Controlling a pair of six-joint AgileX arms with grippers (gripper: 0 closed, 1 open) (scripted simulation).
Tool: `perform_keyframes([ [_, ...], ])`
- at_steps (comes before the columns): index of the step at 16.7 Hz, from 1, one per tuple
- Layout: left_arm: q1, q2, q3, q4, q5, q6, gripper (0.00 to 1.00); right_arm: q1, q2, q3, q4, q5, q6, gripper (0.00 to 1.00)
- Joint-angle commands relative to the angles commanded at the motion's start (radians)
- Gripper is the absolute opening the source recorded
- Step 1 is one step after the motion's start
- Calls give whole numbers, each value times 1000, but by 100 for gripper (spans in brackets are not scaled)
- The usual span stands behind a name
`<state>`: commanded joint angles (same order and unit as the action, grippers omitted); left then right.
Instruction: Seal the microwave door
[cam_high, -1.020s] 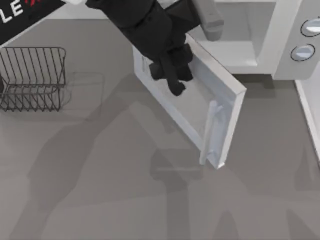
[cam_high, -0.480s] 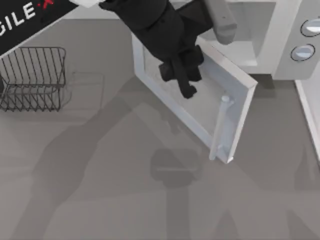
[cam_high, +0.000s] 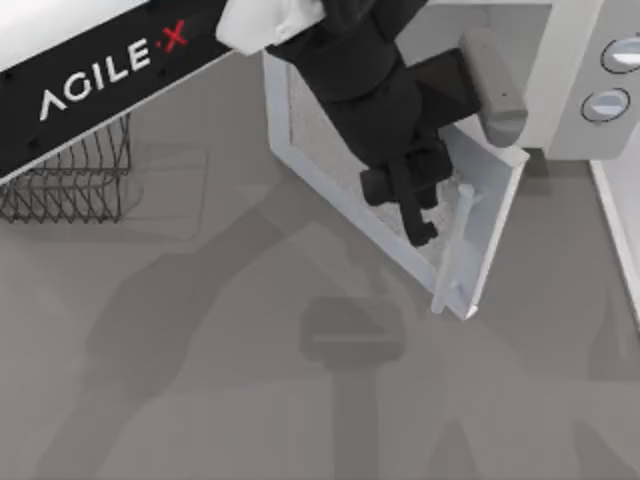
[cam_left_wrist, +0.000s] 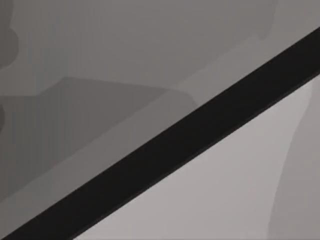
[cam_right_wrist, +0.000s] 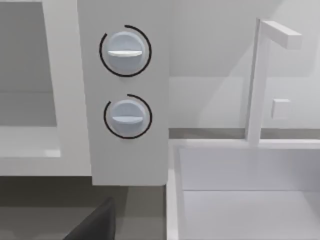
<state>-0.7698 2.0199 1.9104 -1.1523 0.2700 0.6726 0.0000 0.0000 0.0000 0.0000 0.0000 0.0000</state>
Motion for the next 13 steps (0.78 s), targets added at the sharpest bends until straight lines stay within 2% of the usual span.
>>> perform_keyframes([
  [7,83,-26,70,10,73,-27,0,0,0,0,0,0,0,100],
  [13,71,-19,70,-2,78,-27,0,0,0,0,0,0,0,100],
])
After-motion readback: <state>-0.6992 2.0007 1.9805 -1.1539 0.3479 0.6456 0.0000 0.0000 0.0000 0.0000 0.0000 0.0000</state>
